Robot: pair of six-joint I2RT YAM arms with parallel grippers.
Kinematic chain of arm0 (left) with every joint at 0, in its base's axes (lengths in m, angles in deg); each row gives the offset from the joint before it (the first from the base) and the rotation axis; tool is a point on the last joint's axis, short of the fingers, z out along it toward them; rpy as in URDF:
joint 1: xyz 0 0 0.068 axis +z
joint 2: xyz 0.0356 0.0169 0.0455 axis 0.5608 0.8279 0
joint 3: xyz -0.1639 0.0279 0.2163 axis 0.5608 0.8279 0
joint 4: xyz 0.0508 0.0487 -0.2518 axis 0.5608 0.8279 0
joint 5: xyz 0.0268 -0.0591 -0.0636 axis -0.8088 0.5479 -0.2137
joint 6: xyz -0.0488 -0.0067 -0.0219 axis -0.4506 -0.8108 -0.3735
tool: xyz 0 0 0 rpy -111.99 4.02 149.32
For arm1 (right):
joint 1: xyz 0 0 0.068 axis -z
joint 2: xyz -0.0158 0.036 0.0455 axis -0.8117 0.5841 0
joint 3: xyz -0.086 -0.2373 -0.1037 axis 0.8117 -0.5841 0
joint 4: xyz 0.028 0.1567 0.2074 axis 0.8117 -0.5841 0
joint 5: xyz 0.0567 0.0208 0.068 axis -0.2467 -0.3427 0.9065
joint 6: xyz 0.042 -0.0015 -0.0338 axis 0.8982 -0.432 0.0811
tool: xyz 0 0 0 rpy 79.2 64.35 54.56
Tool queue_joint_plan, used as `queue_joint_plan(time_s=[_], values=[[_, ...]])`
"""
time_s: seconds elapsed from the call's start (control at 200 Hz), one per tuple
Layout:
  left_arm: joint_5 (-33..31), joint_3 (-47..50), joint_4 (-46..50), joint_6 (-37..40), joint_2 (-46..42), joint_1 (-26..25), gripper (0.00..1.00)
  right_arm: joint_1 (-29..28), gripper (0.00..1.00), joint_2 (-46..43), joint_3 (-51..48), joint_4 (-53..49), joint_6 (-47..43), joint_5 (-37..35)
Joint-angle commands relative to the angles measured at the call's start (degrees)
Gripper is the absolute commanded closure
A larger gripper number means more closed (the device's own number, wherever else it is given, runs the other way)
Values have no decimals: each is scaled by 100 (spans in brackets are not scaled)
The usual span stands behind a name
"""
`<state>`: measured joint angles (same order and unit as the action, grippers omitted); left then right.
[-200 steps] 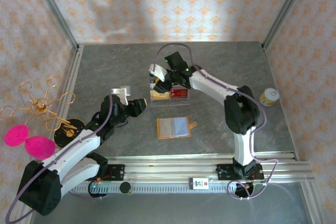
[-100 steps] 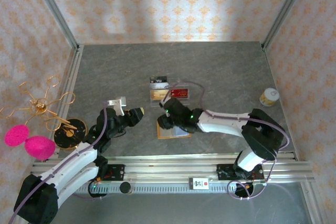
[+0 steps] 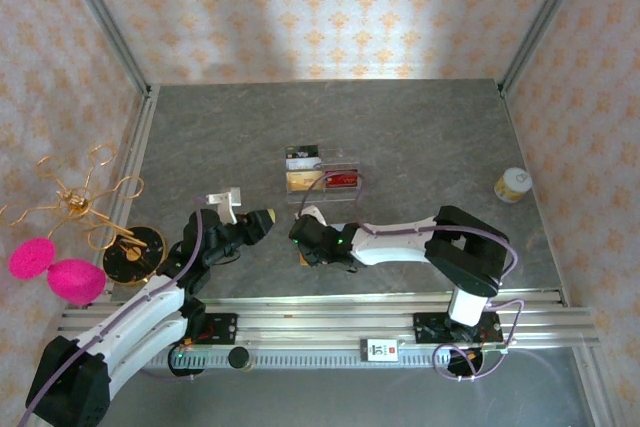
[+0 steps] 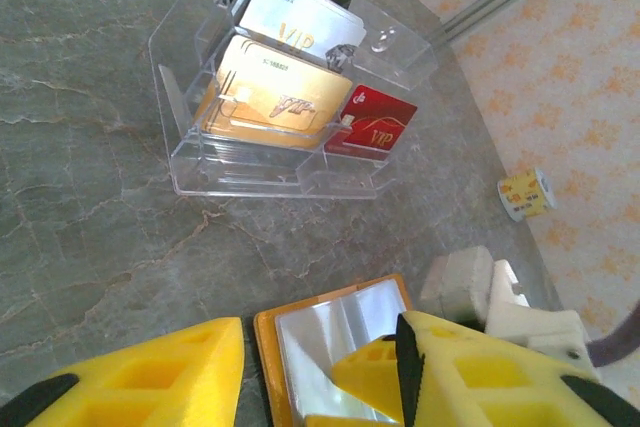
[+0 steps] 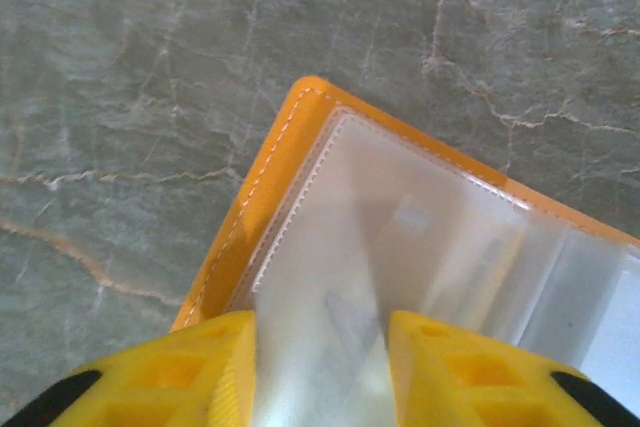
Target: Take the credit cards out of the card holder
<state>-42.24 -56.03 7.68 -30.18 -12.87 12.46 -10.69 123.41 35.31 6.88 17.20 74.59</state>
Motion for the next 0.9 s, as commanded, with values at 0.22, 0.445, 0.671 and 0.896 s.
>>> queue_joint_plan(time_s=[0.22,0.445,0.671,0.896], values=[[-2,28,-396,-28,645,-825,68,-31,100,-358,-337,491,503,-261],[157,3,-956,-170,1506,-1299,97,-31,100,-1025,-801,1404,820,-157],[232,-524,-1017,-18,2636,-1661,100,-30,96,-1459,-1150,1706,1116,-314],[406,-1211,-1090,100,3700,-1938,96,-35,60,-2525,-1744,1601,1582,-1106]])
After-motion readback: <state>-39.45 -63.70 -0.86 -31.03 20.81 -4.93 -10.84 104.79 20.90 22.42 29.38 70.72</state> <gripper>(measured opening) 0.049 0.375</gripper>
